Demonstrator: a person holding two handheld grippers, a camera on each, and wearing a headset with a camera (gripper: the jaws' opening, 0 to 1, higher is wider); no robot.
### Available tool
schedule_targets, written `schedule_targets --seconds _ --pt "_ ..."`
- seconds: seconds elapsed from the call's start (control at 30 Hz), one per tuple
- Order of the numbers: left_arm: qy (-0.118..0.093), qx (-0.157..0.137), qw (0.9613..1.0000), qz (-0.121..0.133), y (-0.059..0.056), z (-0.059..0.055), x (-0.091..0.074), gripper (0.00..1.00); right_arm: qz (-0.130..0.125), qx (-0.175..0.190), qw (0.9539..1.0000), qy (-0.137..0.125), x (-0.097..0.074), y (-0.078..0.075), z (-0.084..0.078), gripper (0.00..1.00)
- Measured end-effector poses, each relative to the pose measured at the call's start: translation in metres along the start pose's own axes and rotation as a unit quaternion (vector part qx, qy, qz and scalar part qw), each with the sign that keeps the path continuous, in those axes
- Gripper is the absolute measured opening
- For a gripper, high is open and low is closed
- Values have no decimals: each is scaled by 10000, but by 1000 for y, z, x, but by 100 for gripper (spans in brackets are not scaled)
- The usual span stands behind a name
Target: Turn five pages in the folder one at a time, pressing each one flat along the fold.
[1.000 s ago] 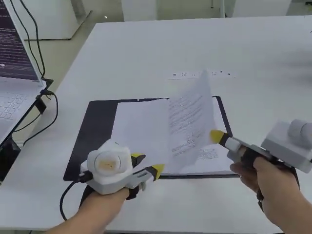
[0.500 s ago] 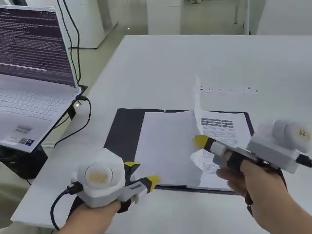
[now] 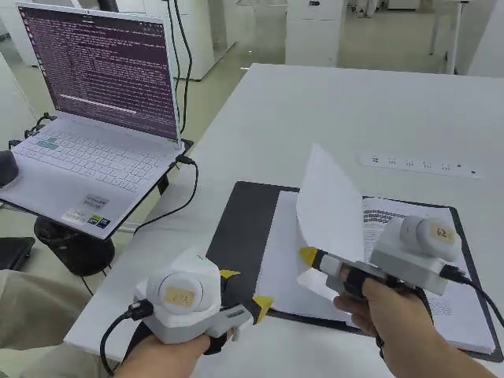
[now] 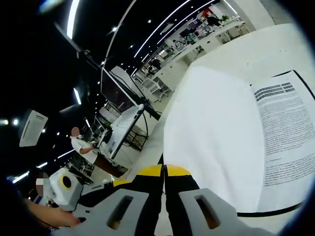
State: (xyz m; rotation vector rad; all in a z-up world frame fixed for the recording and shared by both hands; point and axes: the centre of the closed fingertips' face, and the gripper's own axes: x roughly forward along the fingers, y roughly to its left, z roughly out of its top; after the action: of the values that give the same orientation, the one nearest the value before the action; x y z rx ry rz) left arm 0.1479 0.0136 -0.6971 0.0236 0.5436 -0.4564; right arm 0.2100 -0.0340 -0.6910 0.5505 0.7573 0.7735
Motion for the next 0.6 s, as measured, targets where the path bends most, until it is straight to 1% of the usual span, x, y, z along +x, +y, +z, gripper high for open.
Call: schedule_targets --seconds 0.1,0.13,0.2,0.27,0.33,0.43,0.47,0.53,0.6 --pt "30 -40 10000 73 7 -5 -5 36 -44 -53 9998 176 15 -3 -12 0" --pt "40 -60 9999 102 9 -6 -6 36 -135 -108 9994 301 20 -6 -17 0" --pt "58 -143 9997 189 14 -8 -9 36 -144 -195 9990 386 30 -6 -23 0" --pt "60 -217 9995 217 17 -11 -10 36 -160 -171 9982 547 38 -8 -31 0" --pt "71 -226 9994 240 19 -13 -11 36 -181 -158 9977 636 44 -9 -36 0" --pt "118 -272 9992 260 20 -18 -13 36 -282 -208 9962 803 51 -18 -45 0" --pt "128 -284 9991 275 21 -20 -13 36 -283 -163 9959 842 54 -21 -48 0" --pt "147 -320 9989 298 23 -22 -14 36 -361 -59 9946 975 58 -27 -54 0" --pt "167 -351 9988 308 26 -26 -13 36 -380 -101 9941 1007 62 -31 -56 0"
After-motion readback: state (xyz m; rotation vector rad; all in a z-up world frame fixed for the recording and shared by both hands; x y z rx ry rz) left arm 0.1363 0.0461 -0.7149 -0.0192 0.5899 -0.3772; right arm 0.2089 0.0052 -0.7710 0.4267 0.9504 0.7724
